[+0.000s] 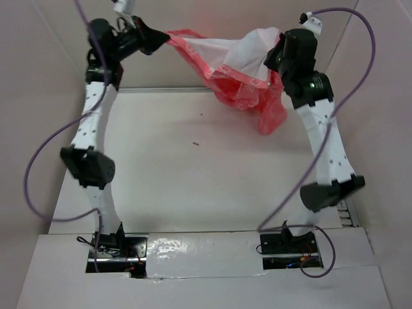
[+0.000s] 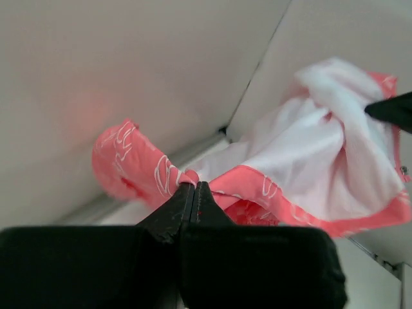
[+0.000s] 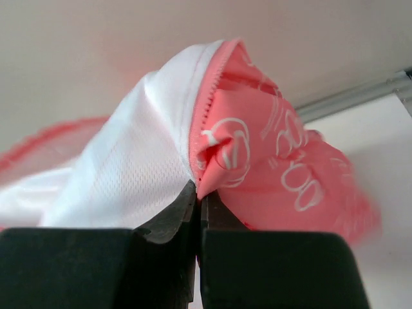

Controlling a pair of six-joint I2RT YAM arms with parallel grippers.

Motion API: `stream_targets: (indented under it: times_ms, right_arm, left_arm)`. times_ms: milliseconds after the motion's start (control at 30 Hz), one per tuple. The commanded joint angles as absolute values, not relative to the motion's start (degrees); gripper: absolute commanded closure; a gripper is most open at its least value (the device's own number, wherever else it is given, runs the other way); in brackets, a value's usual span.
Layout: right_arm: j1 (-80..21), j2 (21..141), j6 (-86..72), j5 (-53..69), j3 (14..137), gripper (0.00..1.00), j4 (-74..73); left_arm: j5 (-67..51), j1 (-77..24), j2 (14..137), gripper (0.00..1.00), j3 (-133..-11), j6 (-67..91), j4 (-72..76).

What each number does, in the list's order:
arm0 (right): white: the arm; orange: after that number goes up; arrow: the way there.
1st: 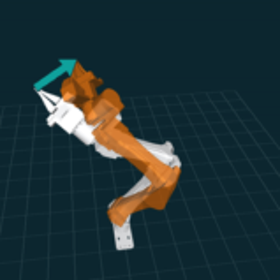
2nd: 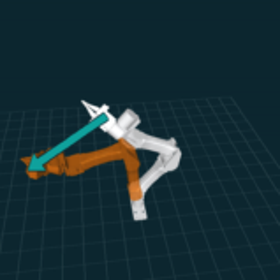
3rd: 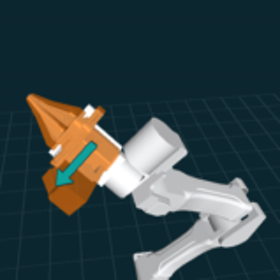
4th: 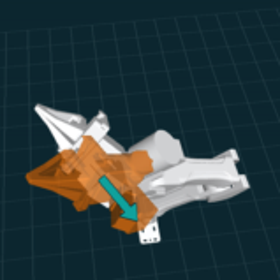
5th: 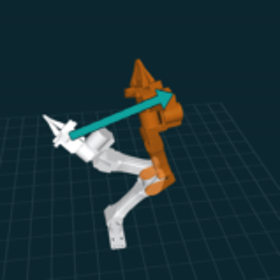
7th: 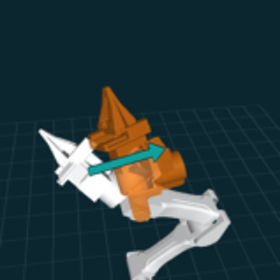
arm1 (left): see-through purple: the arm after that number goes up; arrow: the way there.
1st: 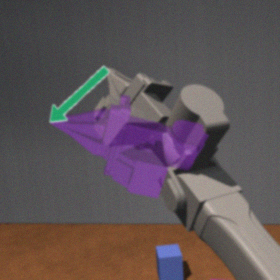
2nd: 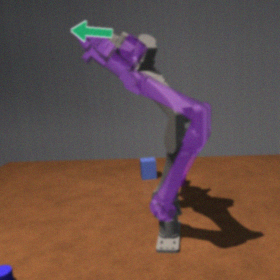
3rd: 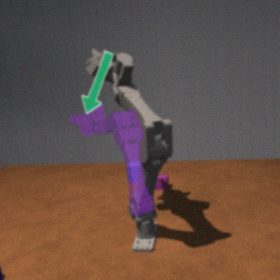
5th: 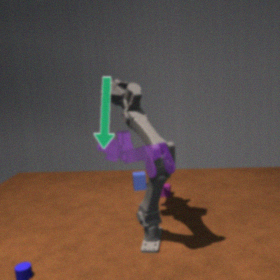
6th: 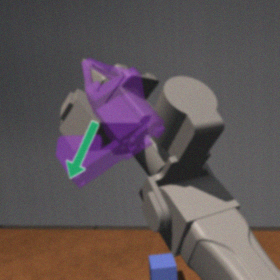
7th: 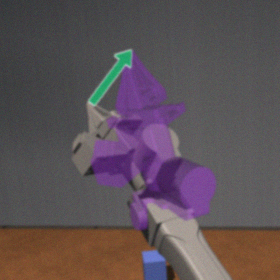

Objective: Zip up the jacket

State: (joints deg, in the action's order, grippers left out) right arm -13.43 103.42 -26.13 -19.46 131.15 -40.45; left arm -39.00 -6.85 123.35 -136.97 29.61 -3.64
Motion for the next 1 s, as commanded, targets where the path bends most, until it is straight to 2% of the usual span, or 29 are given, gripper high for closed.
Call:
stream_targets:
  times_ms: [0, 67, 100, 167, 200, 233, 267, 300, 400, 433, 467, 500, 533, 567, 600, 733, 833, 967]
  right_arm:
    - [-19.1, 88.9, -19.1, -21.5, 116.0, 1.0, -33.0]
    - [-21.0, 85.0, -20.5, -21.7, 109.8, 1.0, -35.7]
    - [-22.7, 84.2, -21.3, -21.8, 103.1, 1.0, -38.5]
    - [-25.3, 81.7, -25.0, -25.1, 95.4, 0.95, -40.6]
    - [-26.4, 81.0, -29.1, -27.7, 87.8, 0.93, -41.6]
    - [-28.1, 80.2, -31.2, -29.0, 84.1, 0.86, -42.2]
    - [-28.8, 78.9, -32.9, -28.9, 77.6, 0.85, -43.4]
    - [-29.3, 78.1, -37.4, -28.8, 74.5, 0.85, -44.0]
    - [-30.8, 75.9, -43.0, -28.0, 63.9, 0.68, -45.4]
    - [-31.2, 75.6, -43.6, -27.6, 62.2, 0.47, -46.0]
    - [-31.6, 75.3, -44.3, -27.6, 60.0, 0.35, -47.2]
    - [-31.7, 75.2, -45.0, -27.8, 59.4, 0.28, -47.8]
    - [-32.3, 74.5, -46.1, -28.3, 59.3, 0.17, -48.5]
    - [-32.5, 74.1, -46.1, -28.6, 59.4, 0.09, -48.5]
    - [-32.6, 73.4, -45.3, -28.4, 59.8, 0.01, -48.5]
    - [-32.8, 71.1, -42.9, -26.7, 62.1, 0.0, -46.9]
    - [-32.3, 70.9, -41.6, -25.5, 61.8, 0.0, -44.3]
    - [-29.8, 71.6, -37.5, -18.6, 61.4, 0.0, -40.4]
  left_arm:
    - [-46.0, -5.2, 106.4, 1.0, -125.8, 21.6, 3.1]
    - [-45.5, -6.9, 97.3, 1.0, -116.9, 16.8, 1.4]
    - [-44.1, -9.7, 94.6, 1.0, -107.3, 12.7, 0.7]
    - [-41.8, -13.0, 86.2, 1.0, -96.8, 8.5, -2.5]
    - [-35.9, -16.9, 83.5, 1.0, -85.1, 6.9, -2.8]
    - [-32.4, -18.7, 78.0, 1.0, -78.9, 7.7, -2.5]
    - [-30.0, -20.2, 75.3, 1.0, -68.0, 9.1, -1.8]
    - [-30.1, -21.9, 73.0, 1.0, -63.5, 12.8, -1.7]
    - [-28.0, -25.8, 65.2, 1.0, -50.8, 22.4, -5.5]
    - [-27.0, -26.8, 62.6, 1.0, -48.5, 24.4, -8.0]
    - [-26.7, -27.5, 61.7, 0.98, -45.9, 26.0, -10.3]
    - [-23.9, -30.1, 61.2, 0.65, -45.4, 29.9, -13.2]
    - [-21.4, -31.6, 60.6, 0.39, -44.7, 32.6, -15.9]
    - [-20.1, -32.9, 60.5, 0.16, -44.6, 35.4, -20.8]
    - [-18.9, -34.7, 60.5, 0.01, -44.6, 38.9, -22.3]
    - [-12.6, -37.0, 56.2, 0.01, -47.2, 46.5, -30.1]
    - [-5.2, -32.7, 55.3, 0.01, -51.7, 51.0, -34.7]
    - [-0.9, -15.2, 62.0, 0.01, -58.4, 49.1, -38.0]
